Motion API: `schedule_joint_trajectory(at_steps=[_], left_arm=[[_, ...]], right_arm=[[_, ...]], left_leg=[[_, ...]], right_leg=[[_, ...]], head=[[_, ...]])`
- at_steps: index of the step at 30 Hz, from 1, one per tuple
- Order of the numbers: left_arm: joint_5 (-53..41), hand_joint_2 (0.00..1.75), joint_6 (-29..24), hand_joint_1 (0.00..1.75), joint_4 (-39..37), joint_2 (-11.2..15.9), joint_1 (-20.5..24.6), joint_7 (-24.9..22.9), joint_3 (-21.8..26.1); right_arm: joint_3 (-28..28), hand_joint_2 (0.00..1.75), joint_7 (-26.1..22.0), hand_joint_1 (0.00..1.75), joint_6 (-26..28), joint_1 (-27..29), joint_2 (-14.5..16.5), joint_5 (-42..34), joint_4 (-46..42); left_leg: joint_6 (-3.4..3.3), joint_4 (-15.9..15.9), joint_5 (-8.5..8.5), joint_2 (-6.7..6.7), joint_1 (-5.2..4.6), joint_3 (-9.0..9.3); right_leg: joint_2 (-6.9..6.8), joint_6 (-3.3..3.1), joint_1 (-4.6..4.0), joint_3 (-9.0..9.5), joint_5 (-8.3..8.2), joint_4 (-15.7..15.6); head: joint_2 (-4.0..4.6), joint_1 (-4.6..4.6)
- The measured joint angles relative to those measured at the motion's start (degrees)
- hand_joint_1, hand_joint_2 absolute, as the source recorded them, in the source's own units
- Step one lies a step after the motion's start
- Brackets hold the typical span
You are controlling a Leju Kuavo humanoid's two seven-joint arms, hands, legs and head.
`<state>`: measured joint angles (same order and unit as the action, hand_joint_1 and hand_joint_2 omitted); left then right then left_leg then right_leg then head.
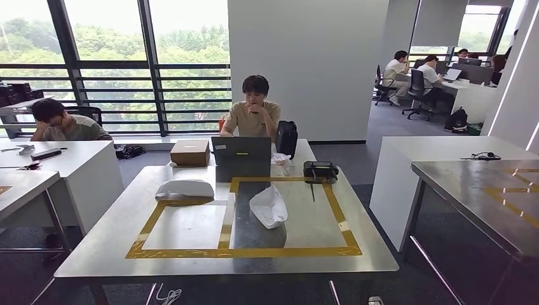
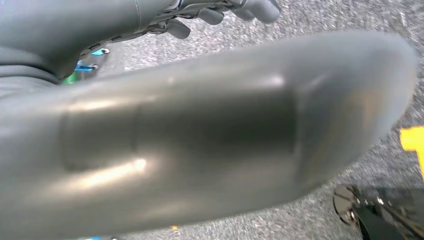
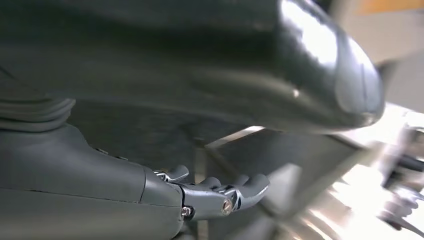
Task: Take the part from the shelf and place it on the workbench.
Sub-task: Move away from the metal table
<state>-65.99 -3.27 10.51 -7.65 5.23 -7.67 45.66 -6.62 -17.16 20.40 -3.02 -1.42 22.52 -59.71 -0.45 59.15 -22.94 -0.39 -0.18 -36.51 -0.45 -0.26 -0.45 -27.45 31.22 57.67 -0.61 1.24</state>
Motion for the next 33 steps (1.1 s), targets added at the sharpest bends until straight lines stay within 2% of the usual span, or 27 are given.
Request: schedule_joint_trajectory(at_steps=[2, 3, 4, 6, 7, 8, 9, 10, 11, 13, 14, 15, 17, 18, 19, 21, 22, 23, 24, 25, 26, 27, 28, 29, 30, 32, 33], left_arm=[[-0.3, 0.00, 0.2, 0.00, 0.0, -0.1, 0.0, -0.1, 0.0], [-0.4, 0.00, 0.4, 0.00, 0.0, -0.2, -0.1, -0.1, 0.0], [-0.5, 0.00, 0.6, 0.00, 0.0, -0.2, -0.2, -0.1, 0.0], [-0.7, 0.00, 1.1, 0.00, -0.1, -0.3, -0.2, 0.1, 0.0], [-0.7, 0.00, 1.4, 0.00, -0.1, -0.2, -0.2, 0.3, 0.0], [-0.6, 0.00, 1.5, 0.00, -0.1, -0.2, -0.2, 0.4, 0.0], [-0.5, 0.00, 1.6, 0.00, 0.0, -0.2, -0.2, 0.4, 0.0], [-0.4, 0.00, 1.7, 0.00, 0.0, -0.2, -0.2, 0.5, 0.0], [-0.3, 0.00, 1.7, 0.00, 0.0, -0.1, -0.1, 0.5, 0.0], [-0.3, 0.00, 1.7, 0.00, 0.0, -0.1, 0.1, 0.4, 0.1], [-0.4, 0.00, 1.7, 0.00, 0.0, -0.1, 0.2, 0.4, 0.1], [-0.5, 0.00, 1.8, 0.00, 0.0, -0.1, 0.2, 0.4, 0.1], [-1.0, 0.00, 2.2, 0.00, -0.1, -0.2, 0.1, 0.2, 0.1], [-1.3, 0.00, 2.4, 0.00, -0.1, -0.2, 0.1, 0.1, 0.1], [-1.7, 0.00, 2.5, 0.00, -0.1, -0.2, 0.2, 0.0, 0.1], [-2.3, 0.00, 2.8, 0.00, -0.1, -0.1, 0.3, -0.3, 0.1], [-2.5, 0.00, 3.0, 0.00, -0.1, -0.1, 0.3, -0.3, 0.0], [-2.8, 0.00, 3.2, 0.00, -0.1, -0.1, 0.4, -0.4, 0.0], [-3.1, 0.00, 3.5, 0.00, -0.1, -0.2, 0.6, -0.4, -0.1], [-3.4, 0.00, 3.7, 0.00, -0.1, -0.2, 0.7, -0.5, -0.2], [-3.7, 0.00, 3.9, 0.00, -0.1, -0.2, 1.0, -0.5, -0.3], [-4.1, 0.00, 4.1, 0.00, -0.1, -0.3, 1.3, -0.5, -0.4], [-4.4, 0.00, 4.3, 0.00, -0.1, -0.3, 1.7, -0.6, -0.6], [-4.8, 0.00, 4.4, 0.00, -0.1, -0.4, 2.1, -0.6, -0.9], [-5.1, 0.00, 4.6, 0.00, 0.0, -0.4, 2.4, -0.6, -1.2], [-5.6, 0.00, 4.8, 0.00, 0.0, -0.5, 2.9, -0.7, -1.7], [-5.8, 0.00, 4.9, 0.00, 0.0, -0.6, 3.0, -0.8, -1.9]], right_arm=[[-3.8, 0.00, 1.6, 0.00, -0.9, -1.1, 0.0, -1.1, 12.1], [-5.6, 0.00, 3.3, 0.00, -1.7, -1.3, 0.1, -2.0, 17.4], [-7.3, 0.00, 5.4, 0.00, -2.9, -1.2, 0.1, -3.2, 21.9], [-10.5, 0.00, 10.8, 0.00, -6.1, -0.6, 0.3, -5.8, 29.1], [-12.0, 0.00, 14.2, 0.00, -7.8, -0.1, 0.4, -6.8, 32.0], [-13.3, 0.00, 18.1, 0.00, -9.4, 0.4, 0.6, -7.4, 34.6], [-14.3, 0.00, 22.0, 0.00, -10.7, 0.9, 0.7, -7.4, 36.7], [-14.9, 0.00, 25.6, 0.00, -11.8, 1.3, 0.8, -7.1, 38.6], [-15.3, 0.00, 28.5, 0.00, -12.8, 1.5, 0.9, -6.8, 40.1], [-15.8, 0.00, 31.7, 0.00, -14.5, 1.6, 1.1, -6.7, 42.4], [-16.2, 0.00, 32.2, 0.00, -15.4, 1.6, 1.3, -6.8, 43.2], [-16.5, 0.00, 32.3, 0.00, -16.3, 1.6, 1.4, -7.0, 44.0], [-16.9, 0.00, 31.7, 0.00, -18.3, 1.7, 1.6, -7.0, 45.3], [-17.0, 0.00, 30.9, 0.00, -19.5, 1.8, 1.7, -6.7, 45.9], [-17.0, 0.00, 30.0, 0.00, -20.7, 1.9, 1.9, -6.1, 46.3], [-17.0, 0.00, 27.8, 0.00, -22.7, 1.8, 2.2, -4.6, 46.8], [-17.0, 0.00, 26.8, 0.00, -23.2, 1.7, 2.4, -3.9, 47.0], [-17.0, 0.00, 26.0, 0.00, -23.6, 1.6, 2.6, -3.3, 47.2], [-16.9, 0.00, 25.4, 0.00, -23.8, 1.5, 2.8, -2.7, 47.4], [-16.8, 0.00, 24.9, 0.00, -23.9, 1.4, 3.0, -2.2, 47.5], [-16.6, 0.00, 24.5, 0.00, -23.9, 1.2, 3.2, -1.7, 47.6], [-16.4, 0.00, 24.1, 0.00, -23.9, 0.9, 3.4, -1.2, 47.7], [-16.2, 0.00, 23.9, 0.00, -23.9, 0.4, 3.7, -0.8, 47.7], [-16.0, 0.00, 23.7, 0.00, -23.9, 0.0, 3.9, -0.4, 47.8], [-15.7, 0.00, 23.7, 0.00, -23.8, -0.5, 4.2, 0.0, 47.9], [-15.2, 0.00, 23.8, 0.00, -23.8, -1.1, 4.8, 0.5, 48.0], [-15.0, 0.00, 23.9, 0.00, -23.8, -1.4, 5.0, 0.6, 48.1]], left_leg=[[0.68, 0.0, 0.09, 0.12, 0.12, -0.52], [0.94, 1.0, -1.29, 0.24, 0.12, -1.11], [1.18, 3.0, -3.66, 0.34, 0.15, -1.96], [1.63, 9.8, -9.33, 0.41, 0.33, -3.81], [1.89, 13.1, -10.80, 0.40, 0.44, -4.31], [2.10, 15.2, -10.94, 0.39, 0.53, -4.11], [2.25, 15.4, -9.95, 0.39, 0.61, -2.95], [2.33, 13.6, -8.52, 0.39, 0.69, -0.79], [2.35, 10.1, -7.65, 0.42, 0.75, 2.22], [1.93, 2.5, -8.23, 0.58, 0.60, 7.66], [1.53, 0.3, -8.86, 0.67, 0.43, 8.96], [1.02, -0.6, -9.10, 0.71, 0.21, 9.22], [-0.05, -0.7, -8.07, 0.53, 0.16, 8.28], [-0.57, -0.9, -7.36, 0.39, 0.22, 7.64], [-0.99, -1.0, -6.53, 0.26, 0.30, 6.77], [-1.42, -1.0, -4.98, 0.12, 0.24, 4.83], [-1.45, -0.9, -4.22, 0.06, 0.17, 3.92], [-1.44, -0.8, -3.47, 0.01, 0.10, 3.02], [-1.36, -0.7, -2.71, -0.01, 0.06, 2.06], [-1.24, -0.5, -1.99, -0.02, 0.04, 1.11], [-1.07, -0.2, -1.32, -0.02, 0.04, 0.18], [-0.82, 0.0, -0.69, -0.01, -0.02, -0.60], [-0.50, 0.1, -0.13, -0.01, -0.05, -1.05], [-0.14, 0.1, 0.41, -0.05, -0.06, -1.25], [0.26, -0.1, 0.99, -0.10, -0.01, -1.30], [1.06, -0.5, 1.78, -0.12, 0.19, -1.42], [1.45, -0.1, 0.91, -0.02, 0.28, -1.79]], right_leg=[[-0.32, -0.72, 0.16, -0.62, -1.26, -0.5], [-0.49, -1.07, 0.31, -1.07, -2.05, -0.8], [-0.65, -1.31, 0.50, -1.68, -2.88, -1.0], [-0.84, -1.46, 0.58, -3.31, -4.15, -0.9], [-0.93, -1.38, 0.61, -4.24, -4.75, -0.7], [-1.02, -1.29, 0.64, -5.21, -5.30, -0.5], [-1.08, -1.16, 0.71, -6.18, -5.83, -0.2], [-1.07, -1.00, 0.79, -7.13, -6.32, 0.2], [-1.00, -0.79, 0.87, -7.96, -6.78, 0.6], [-0.72, -0.15, 0.94, -9.21, -7.70, 1.2], [-0.60, 0.22, 0.94, -9.48, -8.20, 1.4], [-0.51, 0.63, 0.98, -9.58, -8.70, 1.3], [-0.32, 1.37, 1.15, -9.85, -9.18, 1.1], [-0.20, 1.69, 1.24, -10.31, -7.91, 1.9], [-0.10, 1.94, 1.30, -11.04, -5.50, 3.8], [-0.01, 2.26, 1.35, -12.60, 1.04, 10.5], [0.00, 2.32, 1.33, -13.01, 3.12, 14.0], [0.01, 2.32, 1.30, -12.82, 3.72, 16.5], [0.02, 2.24, 1.27, -11.77, 2.90, 17.4], [0.03, 2.10, 1.25, -9.73, 1.30, 16.1], [0.05, 1.89, 1.24, -6.77, -0.07, 13.0], [0.08, 1.59, 1.13, -3.33, -0.22, 8.6], [0.12, 1.27, 0.99, -0.59, 0.29, 4.7], [0.15, 0.92, 0.79, 1.11, 1.13, 1.7], [0.16, 0.53, 0.58, 1.70, 1.72, 0.2], [0.03, -0.37, 0.52, 0.85, 0.66, -0.2], [-0.07, -0.89, 0.61, 0.30, -0.12, -0.4]], head=[[0.00, 0.00], [0.00, -0.02], [0.00, -0.01], [0.00, -0.01], [0.00, -0.01], [0.00, -0.02], [0.00, -0.02], [0.00, -0.03], [0.00, -0.03], [-0.01, -0.03], [-0.01, -0.01], [-0.01, 0.00], [0.01, 0.04], [0.01, 0.01], [0.01, -0.03], [-0.01, -0.15], [-0.01, -0.15], [-0.01, -0.16], [-0.01, -0.18], [-0.01, -0.20], [-0.01, -0.22], [-0.02, -0.27], [-0.03, -0.23], [-0.03, -0.22], [-0.03, -0.19], [-0.02, -0.15], [-0.01, -0.10]])
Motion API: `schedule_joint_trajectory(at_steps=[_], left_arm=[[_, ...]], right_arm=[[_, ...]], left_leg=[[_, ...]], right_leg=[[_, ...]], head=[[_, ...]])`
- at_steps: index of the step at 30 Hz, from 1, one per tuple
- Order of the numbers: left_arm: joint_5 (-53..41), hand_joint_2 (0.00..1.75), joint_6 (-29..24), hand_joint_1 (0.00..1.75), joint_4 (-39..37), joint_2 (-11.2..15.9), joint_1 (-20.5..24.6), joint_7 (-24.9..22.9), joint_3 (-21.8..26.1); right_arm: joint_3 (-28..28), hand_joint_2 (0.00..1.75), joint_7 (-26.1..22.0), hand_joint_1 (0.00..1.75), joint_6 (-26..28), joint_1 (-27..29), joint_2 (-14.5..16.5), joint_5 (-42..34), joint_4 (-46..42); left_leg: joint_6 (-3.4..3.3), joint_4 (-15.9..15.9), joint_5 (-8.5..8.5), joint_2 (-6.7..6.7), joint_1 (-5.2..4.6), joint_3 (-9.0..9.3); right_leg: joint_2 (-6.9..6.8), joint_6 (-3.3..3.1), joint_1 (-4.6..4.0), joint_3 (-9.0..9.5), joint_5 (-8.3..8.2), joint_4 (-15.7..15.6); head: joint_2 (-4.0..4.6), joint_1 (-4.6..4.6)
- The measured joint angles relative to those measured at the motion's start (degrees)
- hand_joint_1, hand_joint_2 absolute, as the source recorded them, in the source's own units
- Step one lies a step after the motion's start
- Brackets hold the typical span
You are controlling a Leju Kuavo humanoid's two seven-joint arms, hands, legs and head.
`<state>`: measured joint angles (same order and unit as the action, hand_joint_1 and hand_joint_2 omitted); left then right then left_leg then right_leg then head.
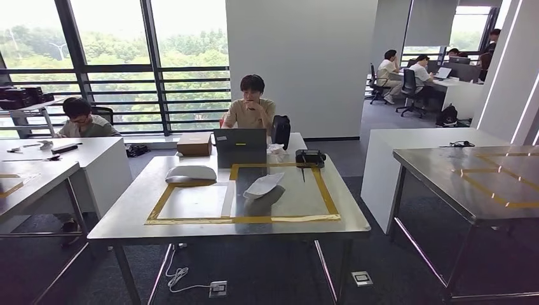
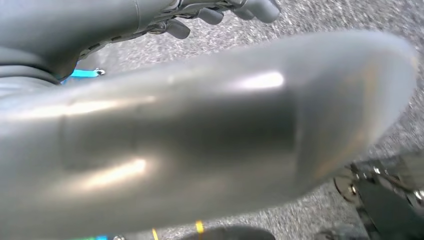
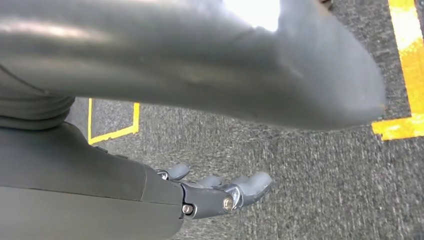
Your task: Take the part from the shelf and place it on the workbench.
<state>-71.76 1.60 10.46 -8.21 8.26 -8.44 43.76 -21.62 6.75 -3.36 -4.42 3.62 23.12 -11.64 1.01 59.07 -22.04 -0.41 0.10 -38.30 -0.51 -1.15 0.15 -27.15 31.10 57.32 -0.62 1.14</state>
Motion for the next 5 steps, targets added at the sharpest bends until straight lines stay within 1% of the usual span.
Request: schedule_joint_trajectory(at_steps=[1, 2, 3, 4, 5], left_arm=[[-0.2, 0.00, 0.1, 0.00, 0.0, 0.0, 0.0, -0.1, -0.2], [-0.5, 0.00, 0.2, 0.00, 0.0, 0.0, 0.0, -0.1, -0.4], [-0.8, 0.00, 0.3, 0.00, 0.0, -0.1, 0.1, -0.1, -0.7], [-0.9, 0.00, 0.3, 0.00, 0.0, -0.1, 0.3, 0.0, -0.9], [-1.0, 0.00, 0.3, 0.00, 0.0, -0.1, 0.4, 0.0, -1.1]], right_arm=[[0.1, 0.44, 0.0, 0.00, 0.0, -0.2, 0.2, 0.2, 0.0], [0.3, 0.87, -0.1, 0.00, -0.1, -0.4, 0.5, 0.5, 0.0], [0.5, 1.31, -0.3, 0.00, -0.1, -0.6, 0.7, 0.8, 0.0], [0.9, 1.75, -0.4, 0.00, 0.0, -0.9, 1.0, 1.1, 0.1], [1.1, 1.75, -0.5, 0.00, 0.1, -1.0, 1.1, 1.3, 0.1]], left_leg=[[0.37, 1.4, -2.02, 0.12, 0.05, -0.59], [0.71, 3.9, -5.06, 0.23, 0.18, -1.33], [1.03, 7.4, -8.24, 0.27, 0.22, -2.14], [1.30, 11.1, -10.52, 0.28, 0.27, -2.72], [1.45, 13.1, -11.68, 0.28, 0.31, -3.04]], right_leg=[[-0.09, -0.42, 0.12, -0.69, -0.85, -0.2], [-0.16, -0.70, 0.21, -1.50, -1.67, -0.2], [-0.16, -0.85, 0.23, -2.42, -2.43, -0.2], [-0.19, -0.84, 0.23, -3.45, -3.20, -0.1], [-0.21, -0.82, 0.23, -3.97, -3.59, 0.0]], head=[[0.01, 0.02], [0.01, 0.05], [0.01, 0.08], [0.01, 0.09], [0.01, 0.09]])
